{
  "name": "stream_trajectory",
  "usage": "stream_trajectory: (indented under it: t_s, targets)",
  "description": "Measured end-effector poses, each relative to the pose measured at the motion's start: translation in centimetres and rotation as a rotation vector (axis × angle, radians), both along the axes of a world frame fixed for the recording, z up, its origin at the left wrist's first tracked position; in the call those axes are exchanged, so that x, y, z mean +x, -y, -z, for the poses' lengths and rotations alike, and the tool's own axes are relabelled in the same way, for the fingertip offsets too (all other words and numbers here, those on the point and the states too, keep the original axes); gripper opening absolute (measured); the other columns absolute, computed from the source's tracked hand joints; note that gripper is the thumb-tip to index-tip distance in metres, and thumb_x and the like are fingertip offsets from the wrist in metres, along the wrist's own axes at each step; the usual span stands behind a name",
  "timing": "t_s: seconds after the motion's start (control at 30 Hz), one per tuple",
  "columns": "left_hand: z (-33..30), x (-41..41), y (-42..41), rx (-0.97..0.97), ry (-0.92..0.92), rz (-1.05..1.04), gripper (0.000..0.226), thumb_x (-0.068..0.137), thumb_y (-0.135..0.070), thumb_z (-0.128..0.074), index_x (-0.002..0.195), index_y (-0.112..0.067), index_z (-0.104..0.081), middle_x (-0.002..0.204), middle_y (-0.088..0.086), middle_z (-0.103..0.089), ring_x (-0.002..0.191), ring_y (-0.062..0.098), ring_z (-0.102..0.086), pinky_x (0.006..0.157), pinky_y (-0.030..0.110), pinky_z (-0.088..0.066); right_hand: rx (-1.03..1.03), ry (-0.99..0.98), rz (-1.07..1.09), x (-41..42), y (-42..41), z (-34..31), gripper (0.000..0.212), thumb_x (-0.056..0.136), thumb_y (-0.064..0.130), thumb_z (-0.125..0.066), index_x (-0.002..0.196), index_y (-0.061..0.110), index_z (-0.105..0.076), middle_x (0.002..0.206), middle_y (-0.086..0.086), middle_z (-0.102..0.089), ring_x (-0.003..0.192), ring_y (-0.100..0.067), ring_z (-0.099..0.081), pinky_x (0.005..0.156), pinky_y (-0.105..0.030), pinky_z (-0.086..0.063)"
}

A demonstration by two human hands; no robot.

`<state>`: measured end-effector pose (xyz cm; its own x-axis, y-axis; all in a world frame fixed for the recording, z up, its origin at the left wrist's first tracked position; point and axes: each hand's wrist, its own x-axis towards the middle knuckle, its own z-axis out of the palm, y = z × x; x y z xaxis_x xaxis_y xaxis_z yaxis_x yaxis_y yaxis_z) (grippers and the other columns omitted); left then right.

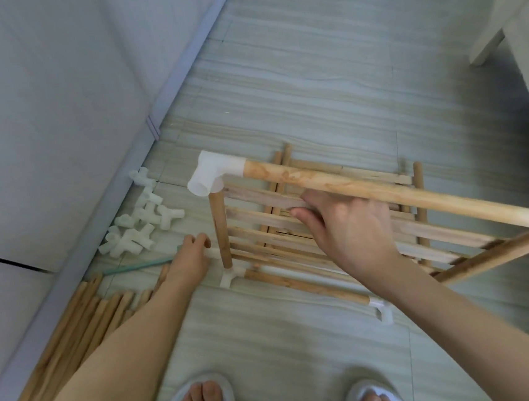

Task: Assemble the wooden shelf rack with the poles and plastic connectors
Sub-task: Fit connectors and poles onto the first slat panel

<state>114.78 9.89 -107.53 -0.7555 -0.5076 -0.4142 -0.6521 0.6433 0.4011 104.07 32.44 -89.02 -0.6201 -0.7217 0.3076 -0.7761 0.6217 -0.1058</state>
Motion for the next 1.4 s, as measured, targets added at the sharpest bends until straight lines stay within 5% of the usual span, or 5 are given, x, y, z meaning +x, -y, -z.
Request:
stream_trajectory:
  t_s: [0.53,0.7,0.93,1.1,1.4]
  targets:
    - [-22.5,8.3,-4.1,0.18,-1.015,-0.453,0.016,0.096,-0.037,-0.044,0.108,-0.028,-0.051,0.086,-0.011,-0.064,0.079,-0.007,-0.059,0.069,0.012,-0.042,0.307,0.086,-0.096,3.7,-1.9,-1.5,0.039,0.1,0.023,-0.034,0.139,0.017,-0.033,0.1,-0.007,-0.067,0.086,-0.029,-0.062,0.055,-0.029,-0.033]
    - [-27.2,5.2,-9.3,0.072,-0.918,-0.02,0.014,0.099,-0.035,-0.034,0.096,-0.028,-0.046,0.084,-0.02,-0.058,0.08,-0.015,-0.052,0.064,0.0,-0.033,0.382,0.087,-0.09,4.2,-2.6,-2.5,0.075,0.086,0.0,-0.043,0.149,0.016,-0.006,0.127,-0.01,-0.052,0.094,-0.028,-0.059,0.054,-0.029,-0.033]
    - [-23.8,0.2,-12.8,-0.191,-0.54,0.105,0.032,0.1,-0.041,-0.019,0.088,-0.022,-0.043,0.08,-0.006,-0.052,0.084,0.015,-0.047,0.076,0.026,-0.015,0.291,0.221,-0.023,5.4,-6.3,-2.6,0.062,0.096,0.027,-0.043,0.149,0.021,-0.012,0.148,-0.004,-0.031,0.135,-0.024,-0.029,0.112,-0.038,-0.017]
    - [-23.4,0.5,-13.1,-0.258,-0.547,0.114,0.036,0.096,-0.043,-0.014,0.087,-0.024,-0.044,0.081,-0.008,-0.052,0.085,0.014,-0.047,0.07,0.026,-0.009,-0.2,0.489,0.012,6.7,-7.7,-5.7,0.024,0.096,0.026,-0.047,0.1,0.013,-0.066,0.092,-0.005,-0.068,0.085,-0.022,-0.062,0.078,-0.032,-0.047]
    - [-23.8,2.1,-13.8,-0.25,-0.538,0.118,0.027,0.1,-0.037,-0.025,0.087,-0.025,-0.045,0.085,-0.01,-0.051,0.098,0.014,-0.05,0.074,0.024,-0.011,-0.551,0.893,0.059,8.0,-5.2,-8.5,0.022,0.09,0.02,-0.06,0.112,0.013,-0.061,0.083,-0.013,-0.068,0.056,-0.013,-0.065,0.06,-0.027,-0.058]
